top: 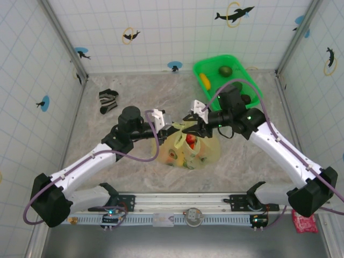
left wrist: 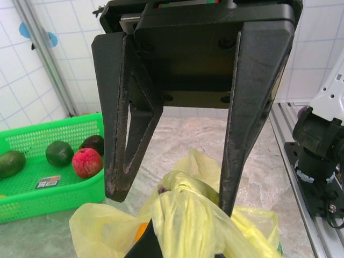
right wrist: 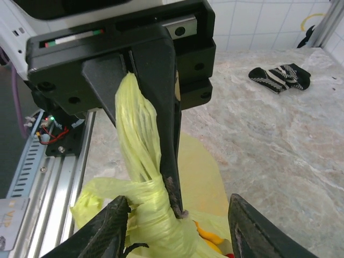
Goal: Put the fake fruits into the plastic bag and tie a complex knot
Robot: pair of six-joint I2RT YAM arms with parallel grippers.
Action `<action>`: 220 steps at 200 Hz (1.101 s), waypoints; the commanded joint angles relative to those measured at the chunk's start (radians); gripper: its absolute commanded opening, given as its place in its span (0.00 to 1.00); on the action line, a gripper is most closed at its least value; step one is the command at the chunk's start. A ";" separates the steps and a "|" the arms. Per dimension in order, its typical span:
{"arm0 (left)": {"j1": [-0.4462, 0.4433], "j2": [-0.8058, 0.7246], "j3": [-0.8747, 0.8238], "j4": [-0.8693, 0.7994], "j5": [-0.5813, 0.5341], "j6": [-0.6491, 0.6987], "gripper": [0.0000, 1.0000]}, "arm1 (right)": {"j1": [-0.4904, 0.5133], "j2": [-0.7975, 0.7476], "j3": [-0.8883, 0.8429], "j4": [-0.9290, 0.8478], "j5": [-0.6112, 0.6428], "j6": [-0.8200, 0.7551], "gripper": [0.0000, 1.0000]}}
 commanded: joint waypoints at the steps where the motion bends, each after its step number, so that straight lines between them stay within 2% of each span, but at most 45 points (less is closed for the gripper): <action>1: -0.008 -0.017 0.003 -0.011 0.016 0.030 0.00 | -0.026 -0.034 0.031 0.040 -0.063 0.040 0.52; 60: -0.007 -0.019 0.002 -0.011 0.018 0.030 0.00 | -0.055 -0.056 0.013 0.083 -0.090 0.073 0.51; 118: -0.008 -0.015 0.004 -0.012 0.024 0.027 0.00 | 0.002 0.000 0.023 0.043 -0.070 0.051 0.54; 138: -0.008 -0.015 0.004 -0.011 0.025 0.026 0.00 | 0.018 0.022 0.043 -0.009 -0.033 0.014 0.52; 220: -0.008 -0.017 0.004 -0.011 0.027 0.032 0.00 | 0.016 0.013 0.031 -0.030 0.063 -0.034 0.43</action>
